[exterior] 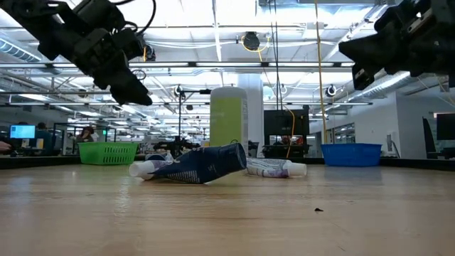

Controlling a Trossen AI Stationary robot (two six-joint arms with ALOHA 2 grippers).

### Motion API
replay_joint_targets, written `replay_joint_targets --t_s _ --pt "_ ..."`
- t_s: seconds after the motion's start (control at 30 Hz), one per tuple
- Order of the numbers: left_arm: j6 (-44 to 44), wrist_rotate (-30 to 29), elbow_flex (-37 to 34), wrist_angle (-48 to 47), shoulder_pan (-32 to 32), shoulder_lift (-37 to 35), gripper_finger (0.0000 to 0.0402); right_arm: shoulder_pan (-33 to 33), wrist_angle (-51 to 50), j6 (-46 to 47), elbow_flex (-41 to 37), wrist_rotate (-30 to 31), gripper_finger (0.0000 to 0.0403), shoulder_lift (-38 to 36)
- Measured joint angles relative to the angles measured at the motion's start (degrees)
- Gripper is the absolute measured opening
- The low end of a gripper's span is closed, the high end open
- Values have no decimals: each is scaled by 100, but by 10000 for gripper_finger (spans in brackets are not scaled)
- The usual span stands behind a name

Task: Pick & Place Travel size toiletries
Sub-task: Put the right white toothpaste into the red bin

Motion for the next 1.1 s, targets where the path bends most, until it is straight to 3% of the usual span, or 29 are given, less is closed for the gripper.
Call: replay_joint_targets --t_s 0.2,0.37,0.5,0.7,0.8,0.93,1.1 --pt "-82 -401 0 -1 -357 0 176 793 363 -25 244 1053 1 887" --pt "-55 -415 2 1 -436 0 159 1255 406 -83 1121 1429 28 1951" --pt "30 -416 2 -5 -463 2 148 1502 -94 -259 1969 1397 78 2973" --pt "71 -418 2 -5 -482 2 136 1588 -808 -479 3376 1402 185 4437" --pt "73 -424 2 -7 -484 2 137 1566 -1656 -408 4015 1739 220 5012" --pt "73 -429 2 -9 -484 2 146 1500 -2650 -165 4517 2016 234 5770" --pt "76 -642 2 -7 -491 2 147 1498 -2733 90 4701 1994 226 6395"
